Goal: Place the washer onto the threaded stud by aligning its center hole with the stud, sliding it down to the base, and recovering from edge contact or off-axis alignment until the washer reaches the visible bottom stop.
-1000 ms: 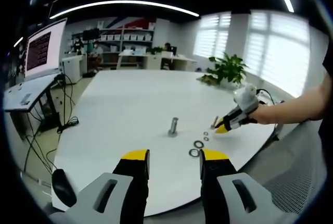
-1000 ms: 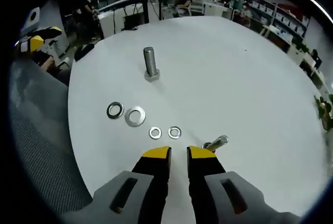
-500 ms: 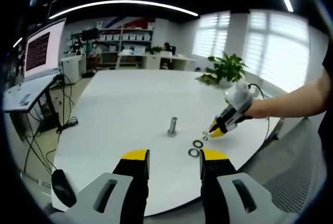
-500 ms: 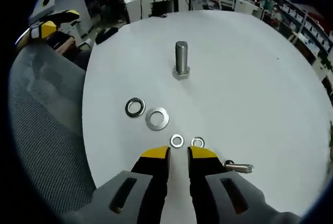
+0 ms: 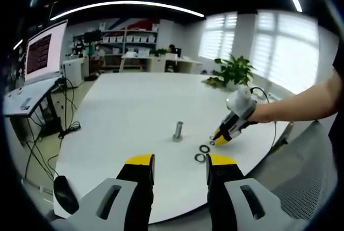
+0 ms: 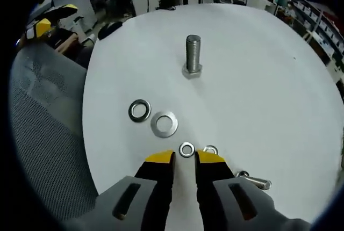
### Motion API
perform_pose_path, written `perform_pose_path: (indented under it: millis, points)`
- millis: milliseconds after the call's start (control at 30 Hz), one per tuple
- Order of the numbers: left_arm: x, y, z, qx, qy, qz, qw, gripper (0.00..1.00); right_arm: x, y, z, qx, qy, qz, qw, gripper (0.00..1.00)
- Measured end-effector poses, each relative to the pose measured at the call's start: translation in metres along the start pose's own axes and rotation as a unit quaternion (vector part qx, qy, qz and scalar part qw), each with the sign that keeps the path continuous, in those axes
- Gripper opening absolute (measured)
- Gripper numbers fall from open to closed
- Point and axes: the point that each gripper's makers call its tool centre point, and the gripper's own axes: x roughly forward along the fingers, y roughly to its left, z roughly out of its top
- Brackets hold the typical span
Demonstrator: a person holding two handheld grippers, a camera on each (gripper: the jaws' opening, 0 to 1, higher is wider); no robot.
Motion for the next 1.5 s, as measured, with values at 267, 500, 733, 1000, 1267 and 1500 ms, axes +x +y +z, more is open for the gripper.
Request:
perform_pose_path:
  millis: [267,500,733,1000,1267,1500]
  points:
    - [0.0,-0.001,-0.001,0.001,0.003,-0.003,1.0,0.36,0.004,-0.001,-0.001,-0.002,-0.001,-0.011,0.9999,0.18]
    - [0.001,-0.001,-0.002,0.0,0.004,-0.003,1.0,0.36,0.006,-0.001,0.001,-0.007,-0.002,-0.015,0.9999,0.17]
    - [0.001,-0.001,-0.002,0.0,0.005,-0.004,1.0,0.36,0.006,-0.001,0.002,-0.019,-0.01,-0.023,0.9995,0.14]
    - [0.001,-0.002,-0.002,0.0,0.006,-0.004,1.0,0.36,0.006,0.001,0.003,-0.022,-0.018,-0.025,0.9993,0.14]
    - [0.001,-0.002,-0.003,0.0,0.008,-0.004,1.0,0.36,-0.005,0.0,0.008,-0.031,-0.028,-0.035,0.9985,0.13]
    - [0.001,-0.002,-0.003,0.001,0.009,-0.005,1.0,0.36,-0.015,-0.003,0.002,-0.023,-0.026,-0.035,0.9988,0.13]
